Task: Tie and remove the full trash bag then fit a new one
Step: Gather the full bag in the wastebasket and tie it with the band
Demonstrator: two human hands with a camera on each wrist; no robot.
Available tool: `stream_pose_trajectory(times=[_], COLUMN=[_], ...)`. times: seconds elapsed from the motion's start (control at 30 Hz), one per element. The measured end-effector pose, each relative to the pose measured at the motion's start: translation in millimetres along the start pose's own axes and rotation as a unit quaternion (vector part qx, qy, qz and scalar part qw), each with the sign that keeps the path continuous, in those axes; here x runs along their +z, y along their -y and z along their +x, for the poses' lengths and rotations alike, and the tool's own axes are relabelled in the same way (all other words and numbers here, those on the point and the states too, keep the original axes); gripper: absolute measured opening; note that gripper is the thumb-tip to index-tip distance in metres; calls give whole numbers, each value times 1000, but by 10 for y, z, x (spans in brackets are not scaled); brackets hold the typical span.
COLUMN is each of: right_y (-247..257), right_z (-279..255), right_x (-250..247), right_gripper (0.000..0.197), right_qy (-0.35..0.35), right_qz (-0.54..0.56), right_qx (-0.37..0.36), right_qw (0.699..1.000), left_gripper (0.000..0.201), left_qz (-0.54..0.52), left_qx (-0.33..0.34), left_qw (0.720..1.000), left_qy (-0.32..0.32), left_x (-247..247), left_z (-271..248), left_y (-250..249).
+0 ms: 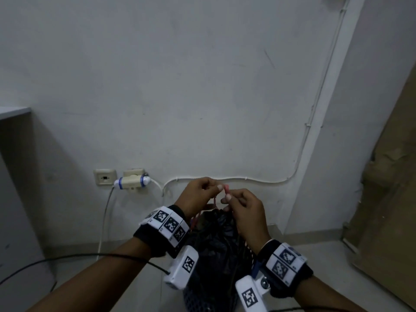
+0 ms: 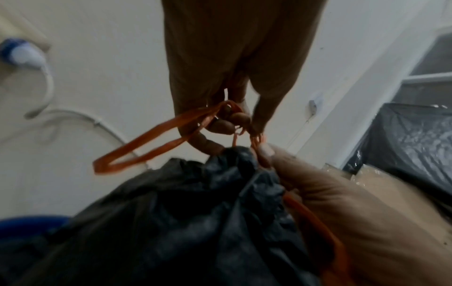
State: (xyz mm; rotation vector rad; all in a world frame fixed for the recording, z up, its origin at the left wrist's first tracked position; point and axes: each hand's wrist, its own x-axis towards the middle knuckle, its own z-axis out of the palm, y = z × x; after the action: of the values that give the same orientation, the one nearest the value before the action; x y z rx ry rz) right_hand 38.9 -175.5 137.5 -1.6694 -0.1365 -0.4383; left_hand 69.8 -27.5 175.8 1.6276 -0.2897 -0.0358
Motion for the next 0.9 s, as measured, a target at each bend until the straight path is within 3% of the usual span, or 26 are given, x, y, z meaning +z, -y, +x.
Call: stream_pose_trajectory(times=[0.1,0.23,0.47,0.53,0.6,0.67,0.7,0.73,0.77,0.8,0.83,0.9], right_y=[-14,116,171,185,175,160,151,142,135,128,124,129], right_z=[36,30,-1,-10,1,27,41,64,84,98,112,121], right_x=[-28,6,-34,-30,-12,-4,-7,-10,-14,-20,-20,-12], right_gripper=[5,10,17,17,16,18,20,23,26,28,29,27], right_qy=[26,106,151,158,145,123,114,106,101,99,99,105], right_qz=[33,61,71,81,93,125,144,164,183,202,220,259], right_qx=[73,102,59,64,81,123,145,163,176,184,189,196], right_qw=[996,987,984,982,982,977,972,967,962,957,952,940], left_gripper=[14,16,15,14,22,33,32,26,19,13,8,4], left_qz=[124,267,291,311,399,534,550,522,471,400,320,193], left_qx=[84,187,104,119,174,241,280,333,380,398,379,261], left_qw=[989,942,949,940,900,803,765,749,752,788,842,935], left_qy=[12,74,66,69,26,-107,-183,-236,-259,-247,-211,-145], left_x=[-137,-177,-221,-202,-163,-122,-102,-90,-77,-52,-20,79], left_z=[51,150,358,384,400,324,235,138,52,-42,-103,-217], left_y=[-112,-357,-414,-400,-343,-301,-310,-325,-314,-277,-201,-10])
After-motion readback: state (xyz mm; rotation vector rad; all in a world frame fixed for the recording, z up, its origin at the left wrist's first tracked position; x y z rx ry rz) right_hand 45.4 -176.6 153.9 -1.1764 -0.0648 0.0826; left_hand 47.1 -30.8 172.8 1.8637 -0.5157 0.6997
